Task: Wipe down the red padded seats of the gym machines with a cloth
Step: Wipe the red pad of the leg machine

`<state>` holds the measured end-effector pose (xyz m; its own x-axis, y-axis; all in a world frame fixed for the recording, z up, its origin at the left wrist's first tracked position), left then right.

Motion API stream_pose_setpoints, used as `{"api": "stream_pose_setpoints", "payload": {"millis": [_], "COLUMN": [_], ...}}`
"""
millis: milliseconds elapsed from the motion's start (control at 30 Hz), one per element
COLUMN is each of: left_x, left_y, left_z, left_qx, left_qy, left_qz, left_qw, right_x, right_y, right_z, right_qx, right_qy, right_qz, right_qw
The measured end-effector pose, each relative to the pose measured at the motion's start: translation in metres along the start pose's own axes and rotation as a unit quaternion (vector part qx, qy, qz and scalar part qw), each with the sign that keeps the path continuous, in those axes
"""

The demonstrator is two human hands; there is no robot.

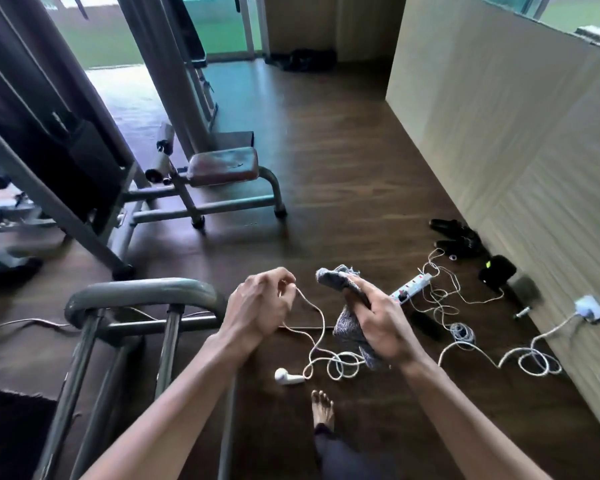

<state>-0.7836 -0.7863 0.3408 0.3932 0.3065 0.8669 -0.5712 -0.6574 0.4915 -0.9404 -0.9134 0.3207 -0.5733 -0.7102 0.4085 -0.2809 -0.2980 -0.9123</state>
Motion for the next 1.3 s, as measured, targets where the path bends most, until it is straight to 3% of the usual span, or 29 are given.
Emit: {"api": "stream_pose_setpoints", "payload": {"millis": [467, 767, 1067, 1300], "left_x": [0.039, 0.079, 0.139, 0.131], "left_y": [-0.009, -0.062, -0.139, -0.194], "left_z": [0.348, 0.626, 0.808, 0.925], "left_qx": [0.013, 0.025, 0.127, 0.237], "left_qy": [-0.018, -0.017, 0.025, 0.086], "left_qz": [-0.009, -0.017, -0.022, -0.055], "left_qw": [1.000, 0.999, 0.991, 0.966], "right_x": [-0.005, -0.045, -0.112, -0.177], "right_y": [-0.026, -0.041, -0.070, -0.056], "right_z": [0.356, 0.637, 0.859, 1.039], "right_qx": [-0.015, -0.018, -0.020, 0.039], "right_qy": [-0.003, 0.017, -0.066, -0.214], "right_qz": [0.001, -0.004, 0.037, -0.017], "right_qw": [1.000, 1.000, 0.997, 0.976]}}
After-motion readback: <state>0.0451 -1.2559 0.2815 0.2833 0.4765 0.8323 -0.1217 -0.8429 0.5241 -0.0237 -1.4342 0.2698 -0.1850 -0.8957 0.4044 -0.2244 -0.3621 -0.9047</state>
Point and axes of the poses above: each hand's wrist, its own z-axis towards the middle knuckle, its own x-axis out of the back of the hand, y = z × x, the point moved 4 cm from there along z, towards the middle knuckle, and after that the axes turned 4 degrees about z, right-handed, at the moved point
